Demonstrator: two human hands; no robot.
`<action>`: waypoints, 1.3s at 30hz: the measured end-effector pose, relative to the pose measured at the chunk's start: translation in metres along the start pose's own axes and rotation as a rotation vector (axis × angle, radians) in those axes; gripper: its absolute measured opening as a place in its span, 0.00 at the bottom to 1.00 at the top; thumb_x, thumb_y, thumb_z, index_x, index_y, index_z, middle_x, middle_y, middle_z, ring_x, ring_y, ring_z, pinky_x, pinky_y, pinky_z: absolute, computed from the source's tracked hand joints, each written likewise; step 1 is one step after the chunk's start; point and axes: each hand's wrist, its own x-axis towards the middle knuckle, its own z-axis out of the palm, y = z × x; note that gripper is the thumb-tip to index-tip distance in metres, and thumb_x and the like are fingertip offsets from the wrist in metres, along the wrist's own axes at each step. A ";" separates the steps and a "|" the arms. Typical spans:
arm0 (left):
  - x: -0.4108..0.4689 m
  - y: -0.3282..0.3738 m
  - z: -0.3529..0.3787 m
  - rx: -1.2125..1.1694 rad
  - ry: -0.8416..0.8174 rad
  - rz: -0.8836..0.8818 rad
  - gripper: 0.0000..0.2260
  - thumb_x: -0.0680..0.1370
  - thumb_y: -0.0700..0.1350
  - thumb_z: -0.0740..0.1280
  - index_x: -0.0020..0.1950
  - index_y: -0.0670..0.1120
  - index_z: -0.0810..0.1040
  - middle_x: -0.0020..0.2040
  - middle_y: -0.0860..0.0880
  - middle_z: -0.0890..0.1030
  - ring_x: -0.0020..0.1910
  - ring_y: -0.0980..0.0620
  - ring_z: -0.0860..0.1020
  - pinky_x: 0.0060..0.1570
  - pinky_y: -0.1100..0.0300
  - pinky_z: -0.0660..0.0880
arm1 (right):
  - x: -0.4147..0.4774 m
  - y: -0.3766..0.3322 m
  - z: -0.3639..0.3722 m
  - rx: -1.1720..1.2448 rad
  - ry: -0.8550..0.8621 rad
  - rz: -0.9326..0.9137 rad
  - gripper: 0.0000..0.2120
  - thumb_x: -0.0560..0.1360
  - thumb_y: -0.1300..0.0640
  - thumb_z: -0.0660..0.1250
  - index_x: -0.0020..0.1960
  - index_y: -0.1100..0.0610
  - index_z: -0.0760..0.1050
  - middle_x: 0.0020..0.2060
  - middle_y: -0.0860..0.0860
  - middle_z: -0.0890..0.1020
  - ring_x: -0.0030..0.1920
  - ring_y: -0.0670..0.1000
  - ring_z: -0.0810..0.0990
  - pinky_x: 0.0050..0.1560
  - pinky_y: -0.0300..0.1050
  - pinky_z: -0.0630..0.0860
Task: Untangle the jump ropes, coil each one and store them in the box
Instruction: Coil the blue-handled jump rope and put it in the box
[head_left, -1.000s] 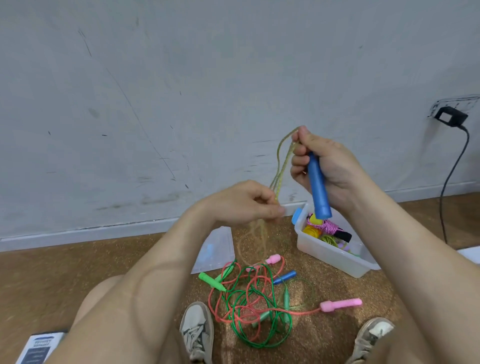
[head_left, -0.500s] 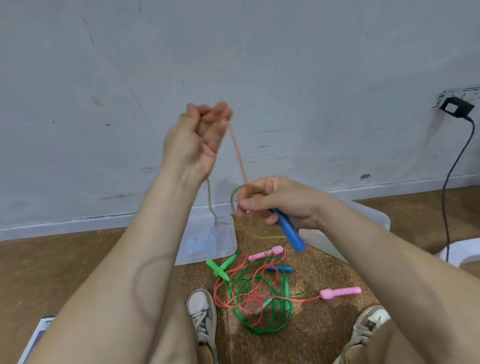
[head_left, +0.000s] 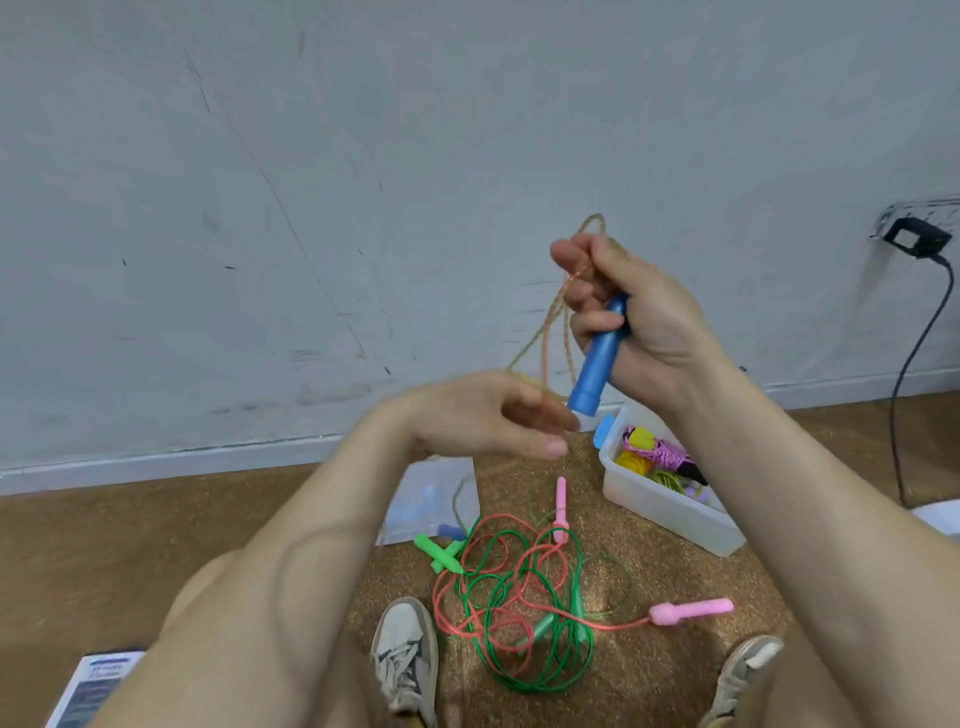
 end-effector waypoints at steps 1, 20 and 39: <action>0.006 -0.001 0.009 0.049 0.001 -0.001 0.12 0.77 0.43 0.68 0.59 0.44 0.78 0.48 0.48 0.81 0.46 0.55 0.78 0.50 0.62 0.75 | 0.002 -0.003 0.000 0.033 0.002 0.000 0.07 0.81 0.58 0.59 0.46 0.58 0.73 0.37 0.51 0.84 0.27 0.42 0.73 0.20 0.29 0.61; -0.005 0.000 -0.070 -1.329 0.995 0.408 0.17 0.84 0.48 0.52 0.45 0.38 0.73 0.29 0.44 0.82 0.30 0.51 0.83 0.30 0.64 0.78 | -0.024 0.044 -0.030 -0.461 -0.483 0.421 0.09 0.77 0.55 0.59 0.45 0.60 0.72 0.24 0.51 0.74 0.26 0.47 0.68 0.29 0.38 0.64; 0.012 -0.012 0.029 -0.494 0.016 -0.025 0.16 0.76 0.33 0.67 0.62 0.43 0.72 0.49 0.44 0.84 0.48 0.48 0.82 0.51 0.57 0.79 | 0.012 0.028 -0.022 0.207 0.277 -0.075 0.13 0.83 0.55 0.53 0.40 0.55 0.65 0.23 0.47 0.67 0.25 0.47 0.67 0.30 0.37 0.66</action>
